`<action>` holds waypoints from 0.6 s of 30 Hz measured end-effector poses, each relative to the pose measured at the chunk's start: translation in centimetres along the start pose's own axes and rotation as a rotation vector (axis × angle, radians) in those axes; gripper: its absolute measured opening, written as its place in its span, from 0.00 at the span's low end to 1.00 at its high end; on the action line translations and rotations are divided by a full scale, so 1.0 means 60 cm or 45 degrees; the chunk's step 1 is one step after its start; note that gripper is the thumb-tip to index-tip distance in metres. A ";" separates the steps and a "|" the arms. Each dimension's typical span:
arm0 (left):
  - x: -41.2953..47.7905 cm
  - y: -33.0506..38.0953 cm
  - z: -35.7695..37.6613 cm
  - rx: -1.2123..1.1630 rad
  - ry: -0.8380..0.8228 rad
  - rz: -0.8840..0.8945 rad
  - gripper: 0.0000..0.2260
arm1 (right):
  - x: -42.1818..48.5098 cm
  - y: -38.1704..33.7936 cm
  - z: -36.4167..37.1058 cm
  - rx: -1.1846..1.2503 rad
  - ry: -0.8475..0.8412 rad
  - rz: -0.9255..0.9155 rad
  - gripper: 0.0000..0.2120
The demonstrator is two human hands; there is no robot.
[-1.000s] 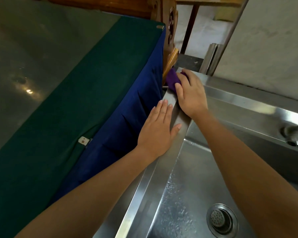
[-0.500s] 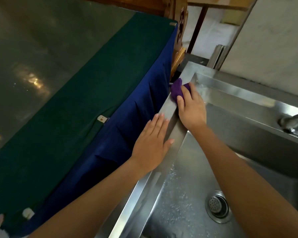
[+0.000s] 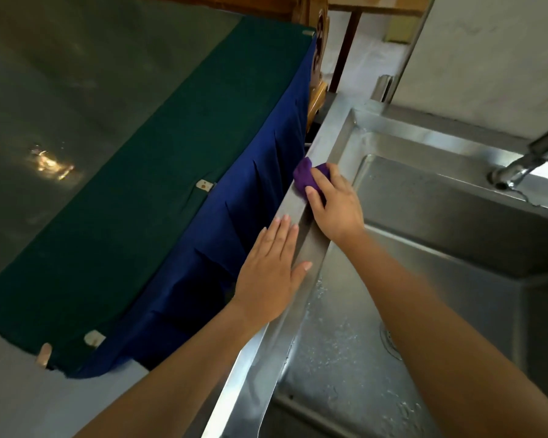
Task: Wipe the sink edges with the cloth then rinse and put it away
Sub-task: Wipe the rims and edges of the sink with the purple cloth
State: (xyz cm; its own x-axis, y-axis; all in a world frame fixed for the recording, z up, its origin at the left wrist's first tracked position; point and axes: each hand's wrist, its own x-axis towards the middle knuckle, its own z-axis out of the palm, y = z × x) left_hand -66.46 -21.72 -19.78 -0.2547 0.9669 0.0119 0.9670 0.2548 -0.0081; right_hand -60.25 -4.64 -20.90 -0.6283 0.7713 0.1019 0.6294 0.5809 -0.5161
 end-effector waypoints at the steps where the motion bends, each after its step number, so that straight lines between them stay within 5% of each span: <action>1: -0.015 -0.002 -0.001 -0.007 -0.005 0.001 0.31 | -0.014 -0.009 0.003 0.000 0.002 0.005 0.24; 18: -0.135 -0.013 -0.008 -0.060 -0.052 -0.007 0.31 | -0.124 -0.110 0.024 -0.009 0.021 0.042 0.19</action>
State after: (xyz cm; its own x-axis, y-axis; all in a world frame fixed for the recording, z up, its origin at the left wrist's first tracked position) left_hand -65.16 -29.75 -19.42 -0.2592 0.9654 -0.0289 0.9648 0.2602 0.0393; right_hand -60.39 -14.59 -19.49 -0.5996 0.7942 0.0986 0.6530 0.5568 -0.5134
